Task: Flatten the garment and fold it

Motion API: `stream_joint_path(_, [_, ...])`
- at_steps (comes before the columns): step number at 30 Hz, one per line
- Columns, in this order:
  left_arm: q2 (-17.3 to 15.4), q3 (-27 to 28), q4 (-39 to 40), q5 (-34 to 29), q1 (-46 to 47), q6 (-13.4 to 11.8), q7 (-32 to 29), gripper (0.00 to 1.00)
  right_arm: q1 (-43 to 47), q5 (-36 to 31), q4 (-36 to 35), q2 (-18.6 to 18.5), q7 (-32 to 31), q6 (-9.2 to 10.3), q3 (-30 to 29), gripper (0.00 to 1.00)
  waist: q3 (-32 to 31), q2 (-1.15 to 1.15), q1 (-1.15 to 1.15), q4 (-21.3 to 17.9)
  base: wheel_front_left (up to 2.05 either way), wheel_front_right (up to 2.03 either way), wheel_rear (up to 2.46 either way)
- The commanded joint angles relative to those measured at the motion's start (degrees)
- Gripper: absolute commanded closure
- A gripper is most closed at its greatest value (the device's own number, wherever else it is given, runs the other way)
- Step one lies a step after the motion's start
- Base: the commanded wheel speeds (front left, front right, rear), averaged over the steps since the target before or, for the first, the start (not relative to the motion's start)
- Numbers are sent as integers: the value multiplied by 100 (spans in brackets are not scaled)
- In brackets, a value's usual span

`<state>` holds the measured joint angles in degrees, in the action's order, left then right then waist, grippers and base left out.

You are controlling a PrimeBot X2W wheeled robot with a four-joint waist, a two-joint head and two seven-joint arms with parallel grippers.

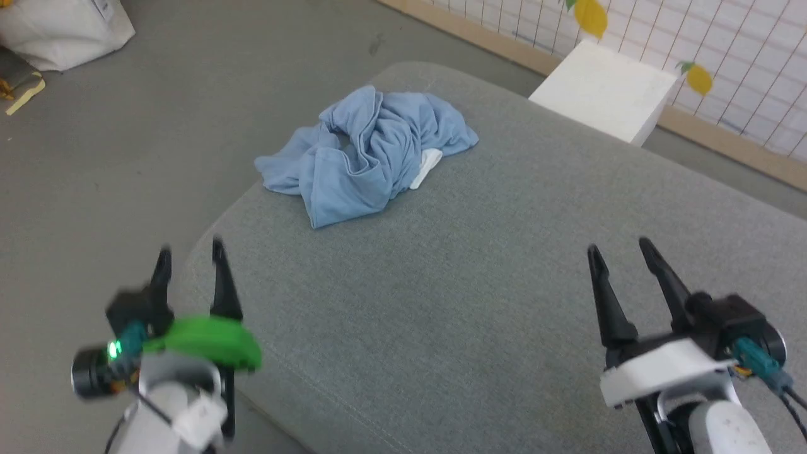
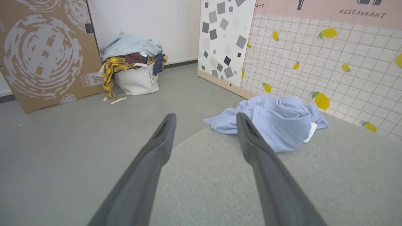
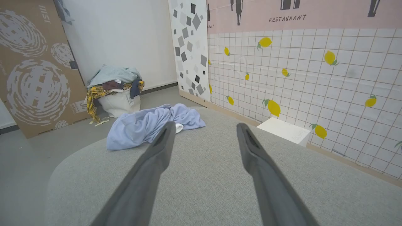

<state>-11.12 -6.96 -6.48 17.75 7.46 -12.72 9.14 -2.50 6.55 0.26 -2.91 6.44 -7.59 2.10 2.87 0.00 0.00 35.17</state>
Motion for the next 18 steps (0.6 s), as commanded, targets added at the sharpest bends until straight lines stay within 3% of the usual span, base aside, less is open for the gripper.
stream_joint_path(1, [-69,-54,-95,164,404,138,-59,0,-200,-71,-116,3,-43,10,65,0,547,0,0,-323,0,0,0])
stream_joint_path(10, [-367,-222,-867,652,2996,999,-1297,0,-753,-129,-573,-194,-166,10,227,0,2218,0,0,-1633,0,0,0])
stream_joint_path(13, [-539,-147,-1185,845,3618,1086,-1958,0,-918,-23,-598,-291,-110,10,293,0,2628,0,0,-2085,0,0,0])
stream_joint_path(18, [-836,134,-1549,1229,4183,808,-3352,0,-1239,150,-536,-332,84,10,378,0,3204,0,0,-2777,0,0,0])
